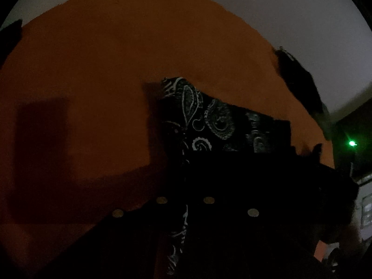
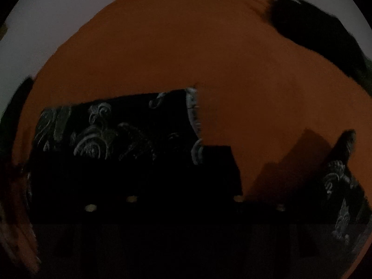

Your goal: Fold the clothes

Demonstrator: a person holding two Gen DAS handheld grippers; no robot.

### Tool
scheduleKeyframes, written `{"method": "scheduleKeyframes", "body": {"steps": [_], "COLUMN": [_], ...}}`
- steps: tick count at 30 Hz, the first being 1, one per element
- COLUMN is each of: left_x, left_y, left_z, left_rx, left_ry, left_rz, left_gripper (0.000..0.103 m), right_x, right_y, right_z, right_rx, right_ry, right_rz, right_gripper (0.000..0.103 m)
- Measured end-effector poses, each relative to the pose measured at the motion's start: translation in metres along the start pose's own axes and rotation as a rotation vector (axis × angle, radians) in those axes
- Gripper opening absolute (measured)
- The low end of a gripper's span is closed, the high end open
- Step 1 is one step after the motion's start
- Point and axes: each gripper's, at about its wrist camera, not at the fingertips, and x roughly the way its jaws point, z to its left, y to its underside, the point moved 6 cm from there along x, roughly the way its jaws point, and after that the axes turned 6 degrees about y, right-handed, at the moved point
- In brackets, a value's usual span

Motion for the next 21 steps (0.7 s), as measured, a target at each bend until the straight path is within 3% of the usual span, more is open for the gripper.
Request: {"method": "scheduleKeyframes", "body": {"steps": [1,4,10,13,17,18,21], "left_x": [-0.005,-0.019,-0.063,-0.091,-0.124,-0.126,-0.123], "left_y": [0.0,-0.001,0.015,0.032,0.046,0.045,0.039], "left_z": [-0.002,-0.01,-0.025,-0.023,-0.017,-0.017,-0.019], "left_rx": [0.004,0.036,0.079,0.056,0.046,0.063,0.101], "left_ry": [0.008,0.027,0.136,0.225,0.318,0.31,0.279], "left_rz": [-0.005,-0.026,-0.139,-0.225,-0.326,-0.338,-0.345], "left_gripper": [0.002,0.002,0.002,0.002,0.002,0.002,0.002], "right_x": [-0.003,-0.022,-0.113,-0.157,-0.204,-0.211,-0.206], "right_y": [0.0,-0.001,0.003,0.016,0.035,0.036,0.023], "right_z": [0.003,0.012,0.04,0.055,0.056,0.052,0.037], "right_rx": [-0.015,-0.037,-0.083,-0.12,-0.07,-0.071,-0.054], "right_ry": [-0.019,-0.036,-0.228,-0.39,-0.763,-0.793,-0.749], "right_rz": [-0.012,-0.083,-0.258,-0.295,-0.318,-0.346,-0.373], "right_gripper": [0.004,0.004,0.004,0.004,0.004,0.004,0.004]}}
